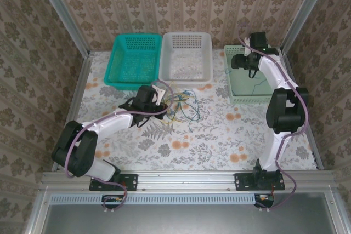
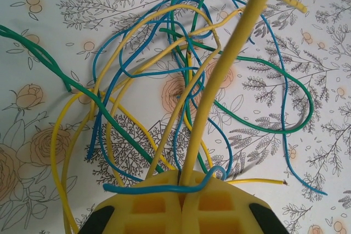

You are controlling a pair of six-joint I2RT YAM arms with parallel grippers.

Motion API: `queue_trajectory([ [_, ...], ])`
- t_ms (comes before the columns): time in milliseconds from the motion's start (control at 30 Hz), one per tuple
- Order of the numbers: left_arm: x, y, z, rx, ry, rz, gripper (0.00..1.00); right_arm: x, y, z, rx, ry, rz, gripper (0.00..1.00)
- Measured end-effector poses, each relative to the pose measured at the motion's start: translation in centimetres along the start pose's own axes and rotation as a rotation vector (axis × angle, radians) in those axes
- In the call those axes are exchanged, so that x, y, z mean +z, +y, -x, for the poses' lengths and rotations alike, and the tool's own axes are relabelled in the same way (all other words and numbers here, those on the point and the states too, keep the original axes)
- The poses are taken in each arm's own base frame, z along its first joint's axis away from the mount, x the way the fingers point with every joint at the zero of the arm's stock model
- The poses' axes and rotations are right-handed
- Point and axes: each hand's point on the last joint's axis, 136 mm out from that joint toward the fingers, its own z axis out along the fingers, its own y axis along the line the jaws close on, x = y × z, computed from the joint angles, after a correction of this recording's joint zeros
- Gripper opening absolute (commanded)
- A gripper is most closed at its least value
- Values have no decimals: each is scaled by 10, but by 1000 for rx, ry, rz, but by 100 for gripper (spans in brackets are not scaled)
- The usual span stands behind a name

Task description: Untangle the cables

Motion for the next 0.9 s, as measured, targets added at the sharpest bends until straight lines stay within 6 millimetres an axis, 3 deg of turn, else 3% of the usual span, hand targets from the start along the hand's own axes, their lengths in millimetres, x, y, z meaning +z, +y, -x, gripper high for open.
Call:
queue_trajectory([
  [133, 0, 0, -1, 0, 0, 4, 0, 9, 14, -6, 11, 24, 43, 71],
  [267, 0, 1, 0, 1, -1, 5, 0, 20, 24, -10, 86, 56, 85, 63],
  [500, 0, 1, -1, 1, -1, 8, 0, 53, 27, -24, 286, 151, 193, 56],
  [900, -1, 1, -1, 1, -3, 9, 0, 61, 28, -28, 566, 185, 337, 47],
])
